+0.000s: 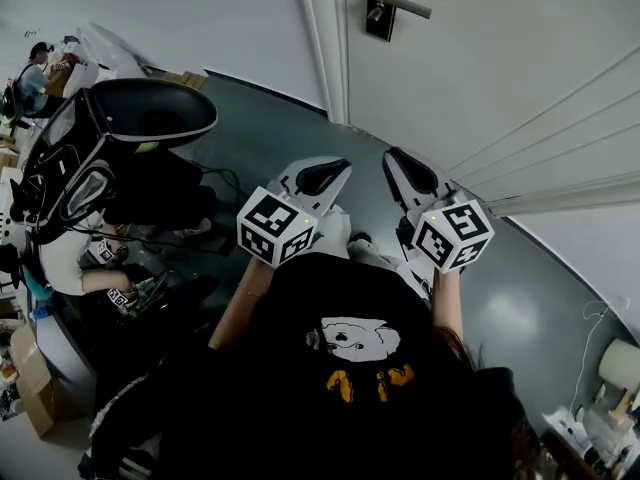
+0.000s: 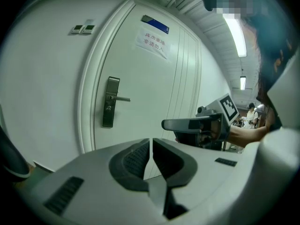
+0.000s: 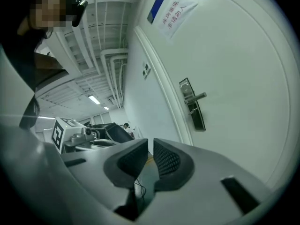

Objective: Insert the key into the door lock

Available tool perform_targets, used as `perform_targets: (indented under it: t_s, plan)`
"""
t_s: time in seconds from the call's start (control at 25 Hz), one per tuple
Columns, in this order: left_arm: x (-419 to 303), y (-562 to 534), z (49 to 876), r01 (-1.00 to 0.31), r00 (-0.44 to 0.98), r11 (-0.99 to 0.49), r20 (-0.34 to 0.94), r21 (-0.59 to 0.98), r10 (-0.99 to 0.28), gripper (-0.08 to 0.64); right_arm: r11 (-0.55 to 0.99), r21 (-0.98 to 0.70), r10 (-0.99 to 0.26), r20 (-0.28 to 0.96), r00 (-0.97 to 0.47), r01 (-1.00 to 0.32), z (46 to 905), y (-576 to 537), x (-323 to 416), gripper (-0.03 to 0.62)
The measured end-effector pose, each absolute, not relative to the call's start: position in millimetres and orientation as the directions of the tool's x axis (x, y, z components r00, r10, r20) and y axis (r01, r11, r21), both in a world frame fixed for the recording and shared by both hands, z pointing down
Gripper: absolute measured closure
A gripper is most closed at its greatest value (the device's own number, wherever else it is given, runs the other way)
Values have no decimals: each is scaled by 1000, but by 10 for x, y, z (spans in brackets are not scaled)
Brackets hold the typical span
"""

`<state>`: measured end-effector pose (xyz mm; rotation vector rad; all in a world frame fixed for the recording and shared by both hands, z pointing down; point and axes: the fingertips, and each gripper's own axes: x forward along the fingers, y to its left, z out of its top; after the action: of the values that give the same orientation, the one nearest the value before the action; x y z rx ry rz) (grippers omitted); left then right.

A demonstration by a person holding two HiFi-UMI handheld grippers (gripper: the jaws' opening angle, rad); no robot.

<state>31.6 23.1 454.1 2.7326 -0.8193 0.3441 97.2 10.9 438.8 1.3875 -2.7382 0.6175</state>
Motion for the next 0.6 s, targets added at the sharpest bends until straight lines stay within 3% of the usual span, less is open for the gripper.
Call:
perform_targets:
  t_s: [0.6]
  plan:
    - [20, 169, 4434, -594, 798, -782, 262, 187, -543, 535, 509, -302, -802, 173, -571, -806, 4275, -7, 964, 578]
